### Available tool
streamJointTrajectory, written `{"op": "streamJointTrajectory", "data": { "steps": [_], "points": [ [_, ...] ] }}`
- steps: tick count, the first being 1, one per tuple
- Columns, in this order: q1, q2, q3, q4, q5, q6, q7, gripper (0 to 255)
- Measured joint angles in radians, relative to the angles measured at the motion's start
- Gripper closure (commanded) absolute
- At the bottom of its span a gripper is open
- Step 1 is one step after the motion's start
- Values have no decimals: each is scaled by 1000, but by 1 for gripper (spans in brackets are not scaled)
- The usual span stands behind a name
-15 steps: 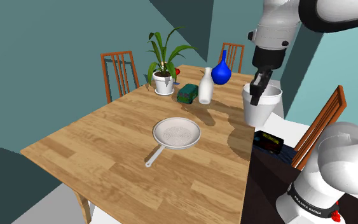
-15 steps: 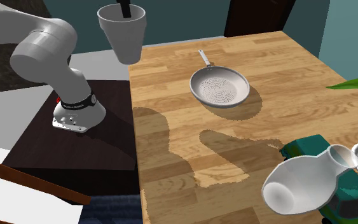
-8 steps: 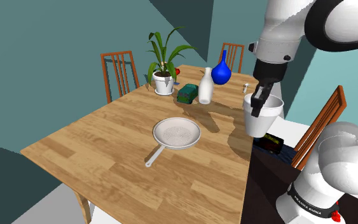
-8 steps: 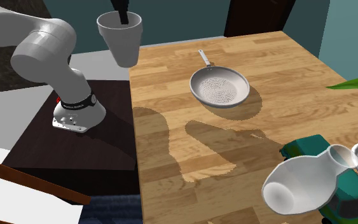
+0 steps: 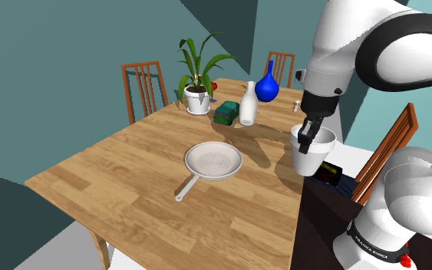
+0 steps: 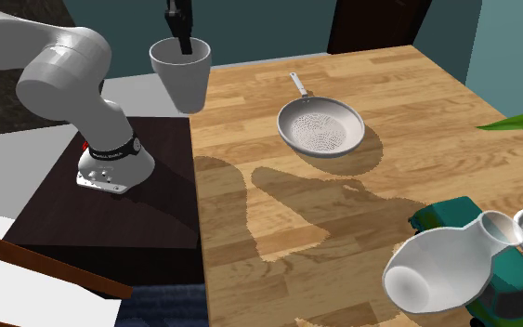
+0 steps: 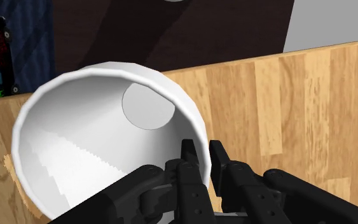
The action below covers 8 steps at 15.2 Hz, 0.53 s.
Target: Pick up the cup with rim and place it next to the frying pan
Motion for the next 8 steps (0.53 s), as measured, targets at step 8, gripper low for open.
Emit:
{"op": "streamJointTrajectory", "data": {
  "steps": [8],
  "points": [
    [10, -15, 16, -113, 16, 98, 5, 255]
  ]
}}
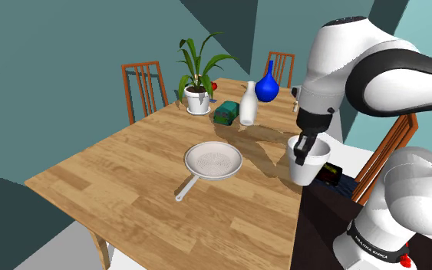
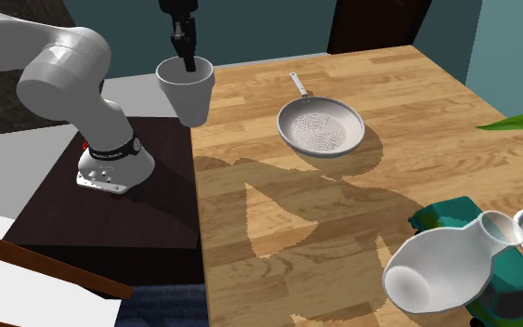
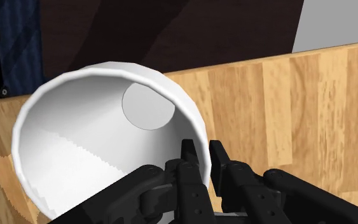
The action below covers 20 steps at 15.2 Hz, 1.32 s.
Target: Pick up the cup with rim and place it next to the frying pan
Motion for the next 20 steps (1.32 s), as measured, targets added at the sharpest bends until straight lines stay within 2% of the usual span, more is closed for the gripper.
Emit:
{"op": "streamJointTrajectory", "data": {
  "steps": [15, 20],
  "points": [
    [22, 22, 38, -193, 39, 212, 10, 255],
    [25, 29, 43, -205, 43, 233, 13, 255]
  ]
}}
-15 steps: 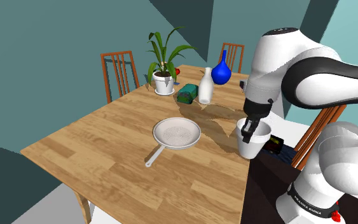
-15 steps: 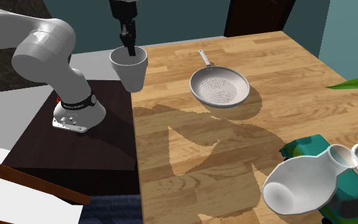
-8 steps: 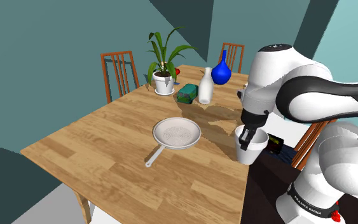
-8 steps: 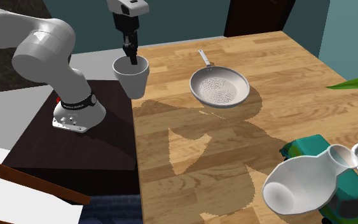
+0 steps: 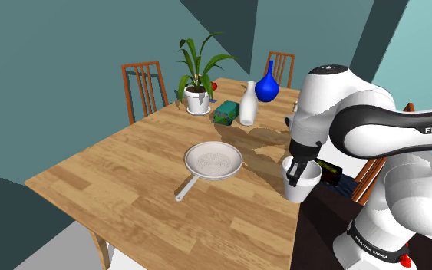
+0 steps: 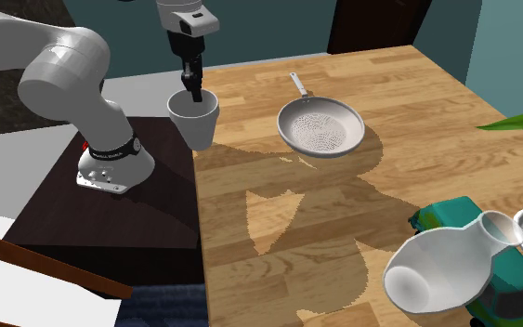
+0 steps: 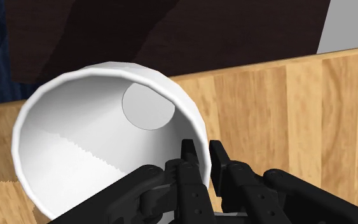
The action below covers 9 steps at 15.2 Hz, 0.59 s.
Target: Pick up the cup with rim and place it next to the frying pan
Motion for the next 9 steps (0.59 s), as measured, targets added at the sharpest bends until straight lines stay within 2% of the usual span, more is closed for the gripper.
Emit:
{"op": "streamJointTrajectory", "data": {
  "steps": [2, 3, 9],
  "points": [
    [0, 0, 0, 0, 0, 1, 0, 255],
    [0, 0, 0, 0, 0, 1, 0, 0],
    [0, 0, 0, 0, 0, 1, 0, 0]
  ]
}}
